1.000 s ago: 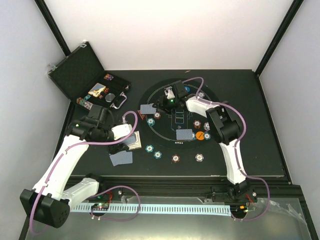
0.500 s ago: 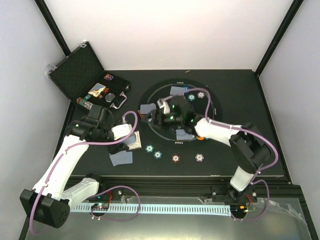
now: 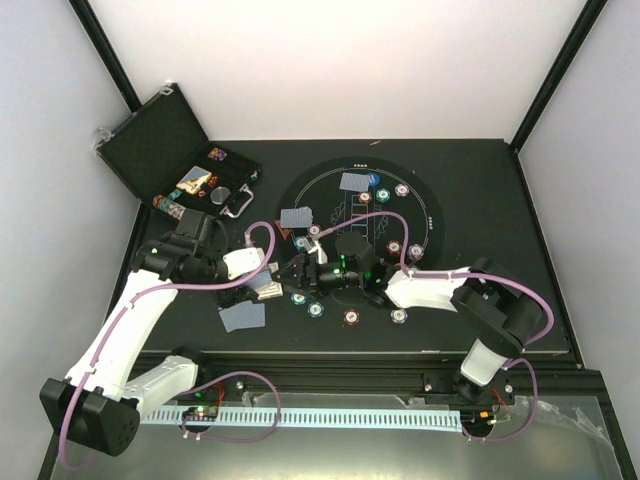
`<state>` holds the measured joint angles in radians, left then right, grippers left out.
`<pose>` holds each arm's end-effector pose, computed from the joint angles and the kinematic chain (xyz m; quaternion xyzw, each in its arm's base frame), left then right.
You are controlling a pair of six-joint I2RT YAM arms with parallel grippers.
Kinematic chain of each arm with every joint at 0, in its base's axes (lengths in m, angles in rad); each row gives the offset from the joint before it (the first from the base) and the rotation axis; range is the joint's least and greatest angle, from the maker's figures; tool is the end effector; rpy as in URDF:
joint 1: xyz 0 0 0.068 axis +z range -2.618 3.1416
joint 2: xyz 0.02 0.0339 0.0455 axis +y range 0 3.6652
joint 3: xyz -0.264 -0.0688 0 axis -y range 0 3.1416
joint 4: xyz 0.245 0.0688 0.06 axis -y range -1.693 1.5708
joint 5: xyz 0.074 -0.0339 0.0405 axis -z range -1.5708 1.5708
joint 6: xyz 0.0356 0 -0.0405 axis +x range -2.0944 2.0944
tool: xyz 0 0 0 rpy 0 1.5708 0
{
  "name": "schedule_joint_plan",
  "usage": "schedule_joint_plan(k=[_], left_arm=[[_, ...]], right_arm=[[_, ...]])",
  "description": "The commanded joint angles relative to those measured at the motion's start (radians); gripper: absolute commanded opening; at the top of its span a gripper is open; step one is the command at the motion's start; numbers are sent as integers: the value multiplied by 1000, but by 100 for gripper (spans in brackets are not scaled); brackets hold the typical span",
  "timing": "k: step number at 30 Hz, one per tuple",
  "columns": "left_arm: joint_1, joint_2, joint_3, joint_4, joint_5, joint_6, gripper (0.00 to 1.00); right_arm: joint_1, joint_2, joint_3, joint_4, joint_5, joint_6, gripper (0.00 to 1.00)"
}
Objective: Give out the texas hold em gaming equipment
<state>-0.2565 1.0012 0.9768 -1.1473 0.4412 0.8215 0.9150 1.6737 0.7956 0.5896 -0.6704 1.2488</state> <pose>0.1560 -0.0566 0.2920 0.5281 0.7985 -0.1521 0.2455 0.1943 0.2889 0.1969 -0.0683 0.7790 0.6225 0.0325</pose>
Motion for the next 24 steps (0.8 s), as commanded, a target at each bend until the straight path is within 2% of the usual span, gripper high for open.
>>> schedule_joint_plan(k=[1, 6, 15, 24], left_arm=[[3, -3, 0, 25, 8, -6, 2], [3, -7, 6, 21, 7, -5, 1], [3, -7, 11, 18, 10, -7, 2], [3, -9, 16, 15, 20, -6, 2]], right_arm=[[2, -44, -10, 22, 38, -2, 87], [-2, -81, -7, -95, 77, -52, 84], [-1, -144, 12, -128, 94, -78, 84], [67, -20, 173, -173, 39, -110, 84]])
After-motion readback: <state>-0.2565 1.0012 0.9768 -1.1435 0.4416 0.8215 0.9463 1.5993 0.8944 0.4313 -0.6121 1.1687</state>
